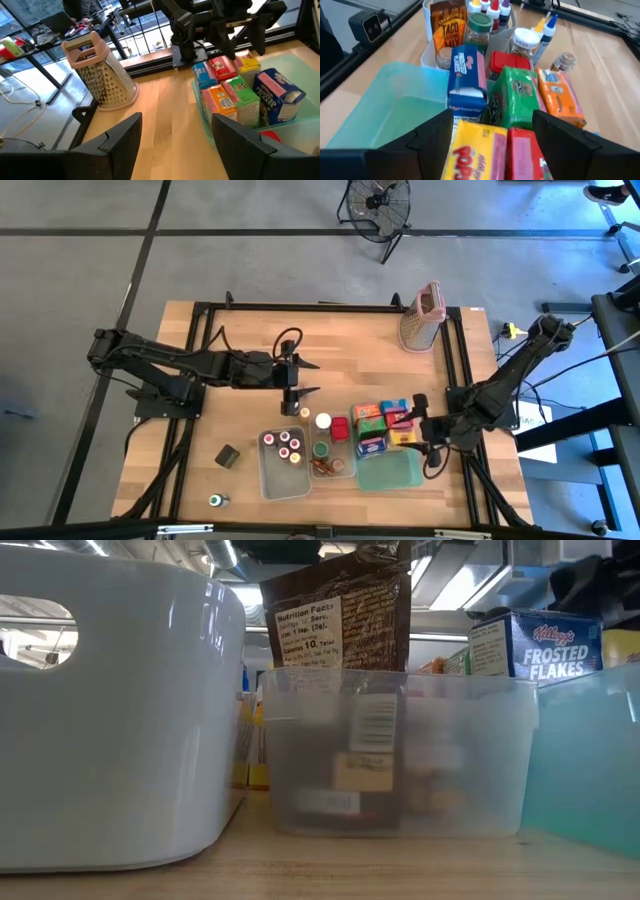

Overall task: Pick & Place Kitchen Items
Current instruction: Put the yellow cereal box into the blue bin, then put the black seasoning can into the white bin

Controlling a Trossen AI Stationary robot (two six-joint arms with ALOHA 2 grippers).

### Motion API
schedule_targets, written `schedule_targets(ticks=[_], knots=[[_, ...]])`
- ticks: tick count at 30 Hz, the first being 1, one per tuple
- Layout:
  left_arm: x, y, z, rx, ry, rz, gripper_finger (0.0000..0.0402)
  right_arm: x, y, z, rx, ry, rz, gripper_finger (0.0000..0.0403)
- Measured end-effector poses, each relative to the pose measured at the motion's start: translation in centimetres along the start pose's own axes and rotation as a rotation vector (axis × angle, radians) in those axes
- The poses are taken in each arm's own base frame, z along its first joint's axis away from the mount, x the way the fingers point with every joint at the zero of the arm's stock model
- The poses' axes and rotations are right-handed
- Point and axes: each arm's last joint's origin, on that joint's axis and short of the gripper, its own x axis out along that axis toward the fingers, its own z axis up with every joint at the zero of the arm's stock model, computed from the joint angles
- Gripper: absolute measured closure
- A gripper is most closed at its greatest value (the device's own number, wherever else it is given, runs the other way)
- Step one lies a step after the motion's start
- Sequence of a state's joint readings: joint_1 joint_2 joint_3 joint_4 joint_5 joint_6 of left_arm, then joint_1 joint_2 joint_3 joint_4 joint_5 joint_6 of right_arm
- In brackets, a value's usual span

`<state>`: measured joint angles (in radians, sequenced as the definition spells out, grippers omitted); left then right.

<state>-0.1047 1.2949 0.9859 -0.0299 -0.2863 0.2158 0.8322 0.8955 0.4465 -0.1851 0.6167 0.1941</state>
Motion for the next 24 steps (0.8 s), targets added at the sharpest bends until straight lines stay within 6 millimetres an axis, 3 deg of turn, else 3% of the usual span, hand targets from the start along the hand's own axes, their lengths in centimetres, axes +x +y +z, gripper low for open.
schedule_targets(ticks=[11, 15, 24], knots=[[0.0, -0.1, -0.7, -0.081, 0.067, -0.014, 0.0167, -0.5, -0.1, 1.1, -0.053, 0.01, -0.003, 0.0128], [-0.1, -0.4, -0.8, -0.123, 0.07, -0.111, 0.0164, -0.5, -0.3, 1.1, -0.058, 0.002, -0.047, 0.0128], [0.5, 0.6, -0.9, 0.006, 0.049, -0.089, 0.0107, -0.5, -0.5, 1.2, -0.074, -0.016, -0.121, 0.0128]])
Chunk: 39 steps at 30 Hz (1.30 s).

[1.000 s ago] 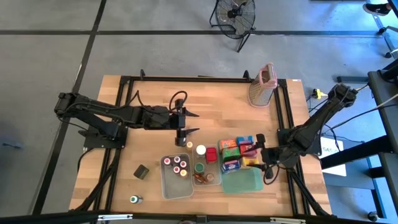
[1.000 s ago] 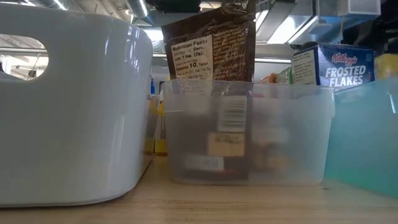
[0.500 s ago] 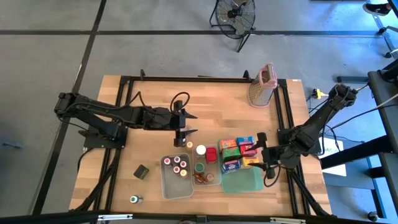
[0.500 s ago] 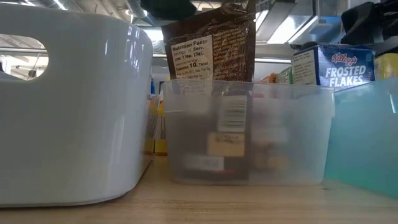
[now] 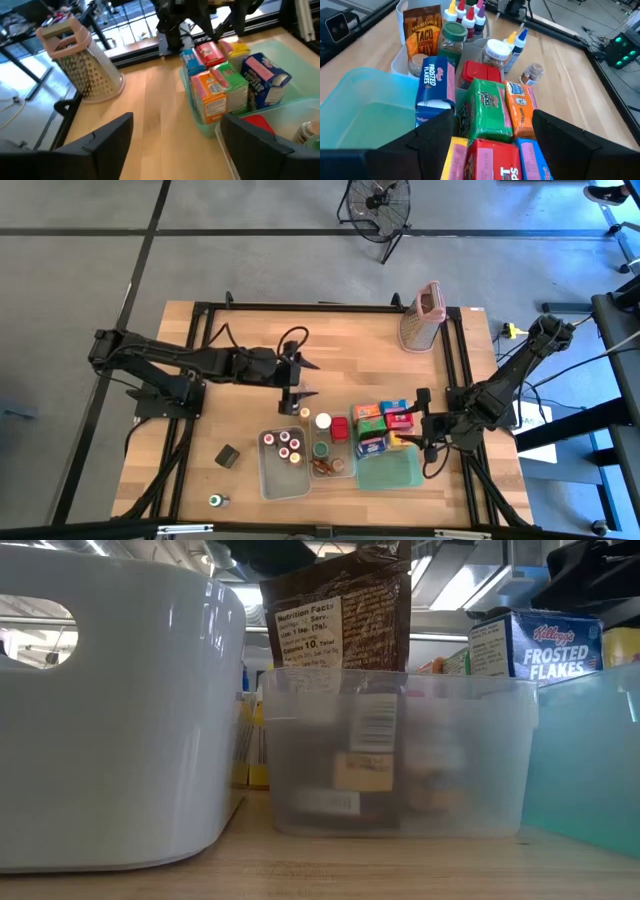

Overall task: Pick & Place Kitchen Items
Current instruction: Put the black seasoning can into the white bin

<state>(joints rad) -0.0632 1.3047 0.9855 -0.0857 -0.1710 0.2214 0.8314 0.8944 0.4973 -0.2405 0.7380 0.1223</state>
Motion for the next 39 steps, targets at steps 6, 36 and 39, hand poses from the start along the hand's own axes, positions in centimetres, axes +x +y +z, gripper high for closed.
schedule_targets(ticks=[6, 36, 39], knots=[[0.3, 0.1, -0.1, -0.002, -0.006, -0.011, 0.0069, 0.0, 0.0, 0.3, 0.004, -0.022, 0.002, 0.0128], [-6.4, -6.9, -1.0, -0.456, 0.294, -0.221, 0.0066, -1.4, -0.8, 2.8, -0.119, -0.12, 0.043, 0.0128], [-7.1, -7.5, -1.2, -0.526, 0.336, -0.236, 0.0066, -1.4, -0.8, 3.1, -0.121, -0.147, 0.042, 0.0128]])
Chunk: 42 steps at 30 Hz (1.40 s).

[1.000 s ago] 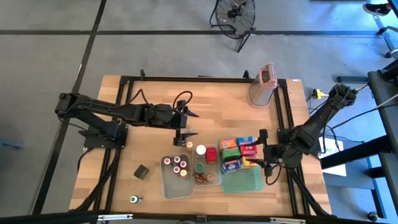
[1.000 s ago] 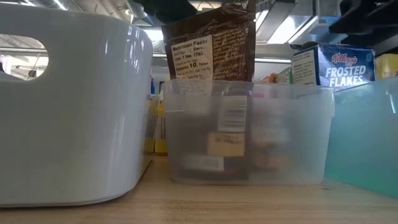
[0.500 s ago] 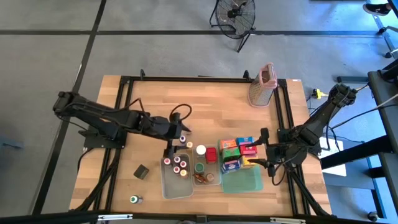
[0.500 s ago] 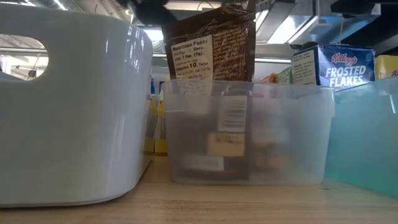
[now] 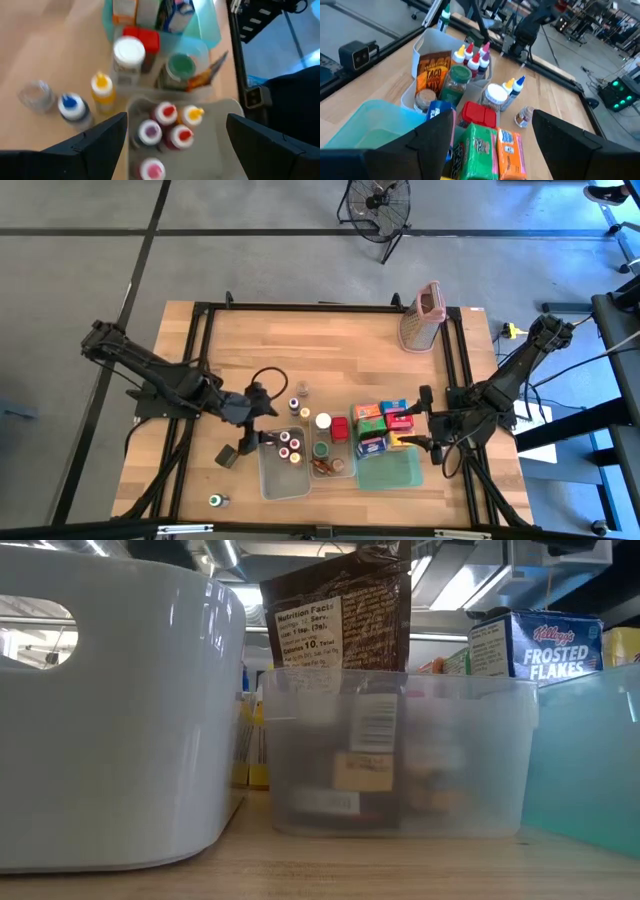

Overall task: Pick & Place Kitchen Items
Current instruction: Put the black seasoning can into the white bin

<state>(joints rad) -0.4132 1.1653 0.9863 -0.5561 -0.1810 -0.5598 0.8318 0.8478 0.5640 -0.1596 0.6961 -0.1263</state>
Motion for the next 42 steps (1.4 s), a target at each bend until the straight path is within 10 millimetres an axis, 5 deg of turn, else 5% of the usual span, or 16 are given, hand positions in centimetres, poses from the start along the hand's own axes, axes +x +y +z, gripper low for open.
schedule_targets(ticks=[21, 42], knots=[[-1.6, -0.8, -5.9, -0.651, 0.324, 0.323, 0.007, 0.0, -0.2, 1.0, -0.018, -0.087, -0.01, 0.0128], [1.8, -4.2, -10.4, -0.815, 0.554, 0.512, 0.0071, 0.0, 0.1, 1.1, -0.029, -0.11, 0.078, 0.0128]])
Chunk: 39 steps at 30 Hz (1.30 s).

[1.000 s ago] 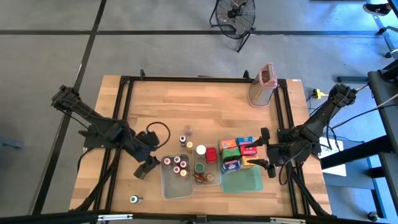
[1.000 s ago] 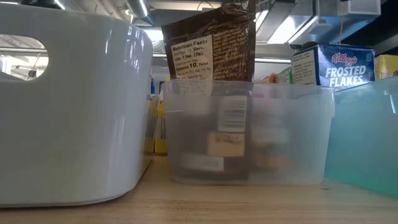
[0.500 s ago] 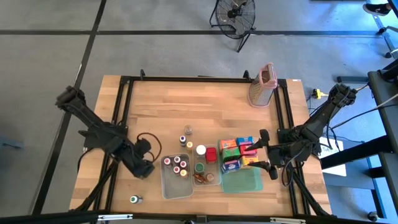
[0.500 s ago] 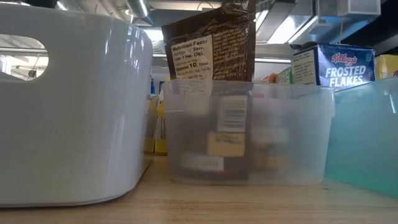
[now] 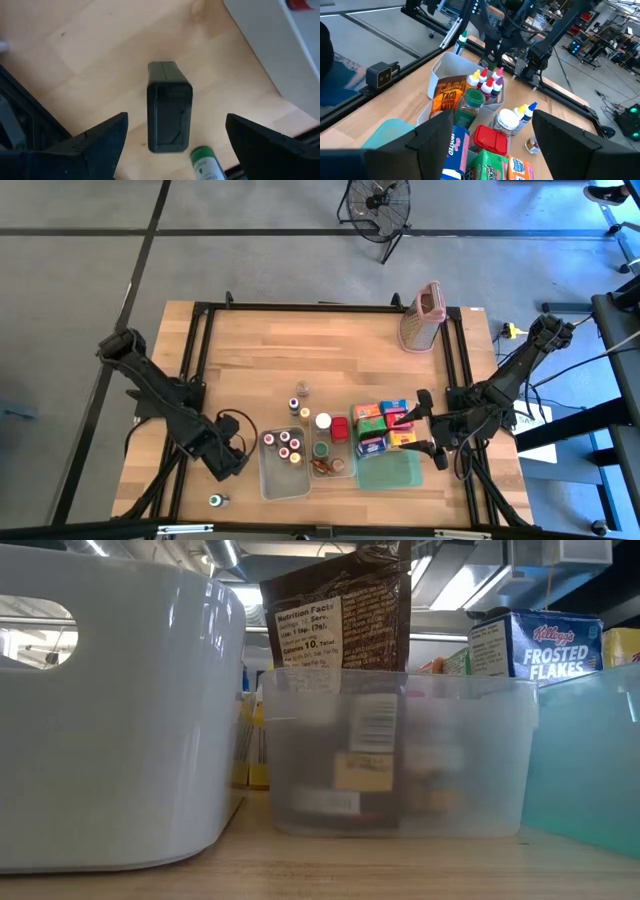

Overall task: Pick & Place Kitchen Items
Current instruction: Put the black seasoning can into the white bin

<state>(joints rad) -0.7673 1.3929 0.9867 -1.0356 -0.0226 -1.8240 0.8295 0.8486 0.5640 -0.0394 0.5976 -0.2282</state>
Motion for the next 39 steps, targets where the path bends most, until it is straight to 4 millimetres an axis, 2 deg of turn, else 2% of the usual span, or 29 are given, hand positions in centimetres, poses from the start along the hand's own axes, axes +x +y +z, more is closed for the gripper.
schedule_targets(ticks=[25, 31, 39], knots=[[4.1, -1.8, -0.7, 0.036, 0.02, 0.109, 0.0075, 0.0, 0.0, 0.0, 0.002, 0.003, 0.001, 0.0128], [4.6, -1.9, -0.7, 0.046, 0.015, 0.129, 0.0115, 0.0, 0.0, -0.1, -0.001, 0.006, 0.001, 0.0128], [5.2, -2.0, -0.7, 0.09, 0.013, 0.152, 0.0208, 0.0, 0.0, -0.1, -0.001, 0.006, 0.002, 0.0128]])
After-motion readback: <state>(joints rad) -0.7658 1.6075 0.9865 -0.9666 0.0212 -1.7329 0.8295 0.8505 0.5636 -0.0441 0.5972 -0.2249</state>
